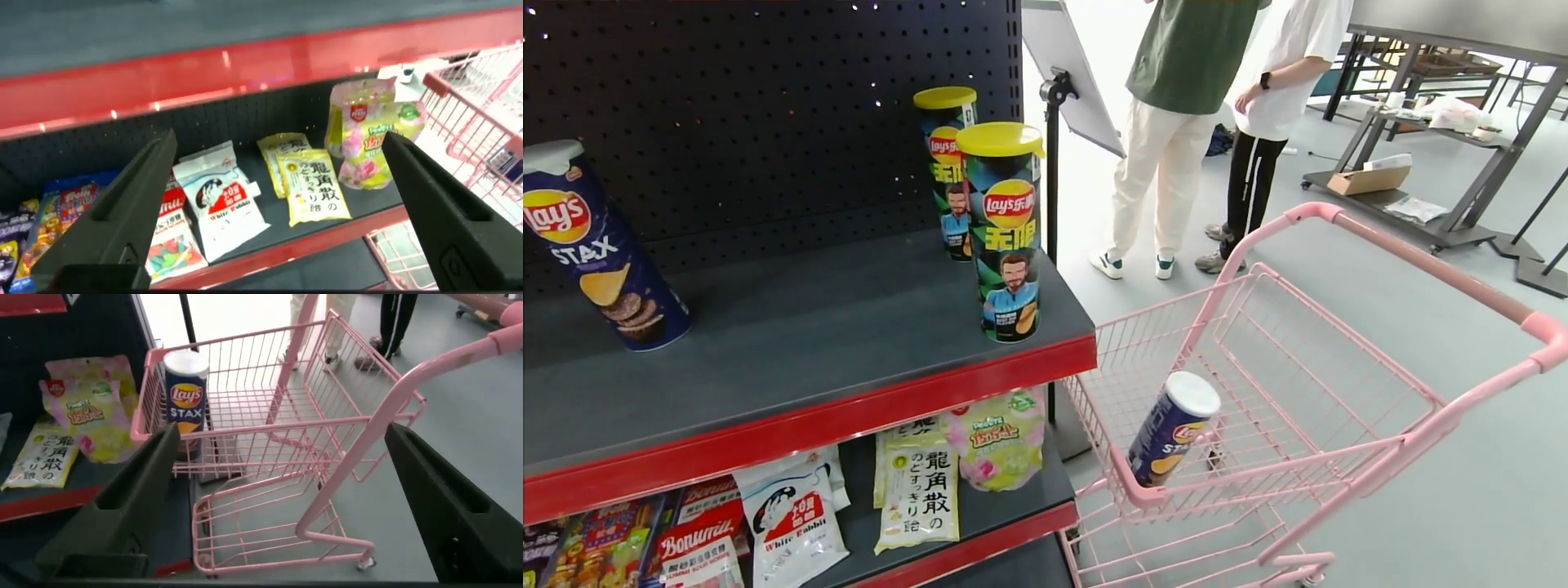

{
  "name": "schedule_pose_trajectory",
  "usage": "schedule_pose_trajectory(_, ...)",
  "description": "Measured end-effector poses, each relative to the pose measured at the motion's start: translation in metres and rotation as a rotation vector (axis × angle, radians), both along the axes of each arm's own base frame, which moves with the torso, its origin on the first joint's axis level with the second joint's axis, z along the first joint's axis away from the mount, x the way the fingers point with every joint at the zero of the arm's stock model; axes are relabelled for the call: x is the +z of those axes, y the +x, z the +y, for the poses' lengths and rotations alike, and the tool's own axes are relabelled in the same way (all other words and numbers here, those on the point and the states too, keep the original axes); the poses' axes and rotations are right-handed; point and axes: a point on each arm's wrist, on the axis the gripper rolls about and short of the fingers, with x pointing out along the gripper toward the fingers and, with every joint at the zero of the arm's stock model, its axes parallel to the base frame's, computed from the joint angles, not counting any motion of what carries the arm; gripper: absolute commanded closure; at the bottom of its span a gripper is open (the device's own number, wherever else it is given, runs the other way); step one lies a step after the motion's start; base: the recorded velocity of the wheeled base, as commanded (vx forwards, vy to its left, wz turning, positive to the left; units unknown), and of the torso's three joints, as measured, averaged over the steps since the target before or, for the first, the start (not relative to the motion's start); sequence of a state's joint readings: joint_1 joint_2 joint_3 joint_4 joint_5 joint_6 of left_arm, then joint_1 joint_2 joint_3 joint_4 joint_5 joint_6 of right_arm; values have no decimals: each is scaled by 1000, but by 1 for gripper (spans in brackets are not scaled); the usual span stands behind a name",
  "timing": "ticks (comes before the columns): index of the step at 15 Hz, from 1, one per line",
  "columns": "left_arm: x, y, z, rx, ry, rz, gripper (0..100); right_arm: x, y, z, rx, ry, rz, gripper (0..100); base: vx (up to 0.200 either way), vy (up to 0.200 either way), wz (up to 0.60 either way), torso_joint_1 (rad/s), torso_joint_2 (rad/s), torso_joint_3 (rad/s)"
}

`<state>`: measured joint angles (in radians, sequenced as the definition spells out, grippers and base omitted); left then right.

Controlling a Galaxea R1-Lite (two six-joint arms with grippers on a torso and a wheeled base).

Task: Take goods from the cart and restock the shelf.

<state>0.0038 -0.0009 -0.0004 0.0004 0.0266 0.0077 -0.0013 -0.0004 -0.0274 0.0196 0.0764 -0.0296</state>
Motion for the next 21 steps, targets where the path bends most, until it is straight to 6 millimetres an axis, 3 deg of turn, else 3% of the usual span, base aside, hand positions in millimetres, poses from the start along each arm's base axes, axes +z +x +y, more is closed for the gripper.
schedule_pose_trajectory(4, 0, 0, 0, 0, 0, 2, 0, 0, 0, 0, 0, 0, 0, 0, 0, 0, 0, -177, 519, 330)
schedule_pose_trajectory(10, 0, 0, 0, 0, 0, 1, 0, -2, 2, -1, -43, 13, 5, 0, 0, 0, 0, -28, 77, 50)
schedule_pose_trajectory(12, 0, 0, 0, 0, 0, 1, 0, 22, 0, -1, -40, 55, -24, 0, 0, 0, 0, 0, 0, 0)
schedule_pose_trajectory(14, 0, 0, 0, -1, 0, 0, 0, 71, 6, -1, -14, 108, -28, 0, 0, 0, 0, 0, 0, 0)
schedule_pose_trajectory(16, 0, 0, 0, -2, 0, 0, 0, 113, 34, 0, 43, 138, 49, 0, 0, 0, 0, 0, 0, 0)
schedule_pose_trajectory(18, 0, 0, 0, -2, 0, 0, 0, 135, 79, 5, 101, 184, 159, 0, 0, 0, 0, 0, 0, 0)
schedule_pose_trajectory(21, 0, 0, 0, -2, 0, 0, 0, 130, 158, 23, 190, 232, 287, 0, 0, 0, 0, 0, 0, 0)
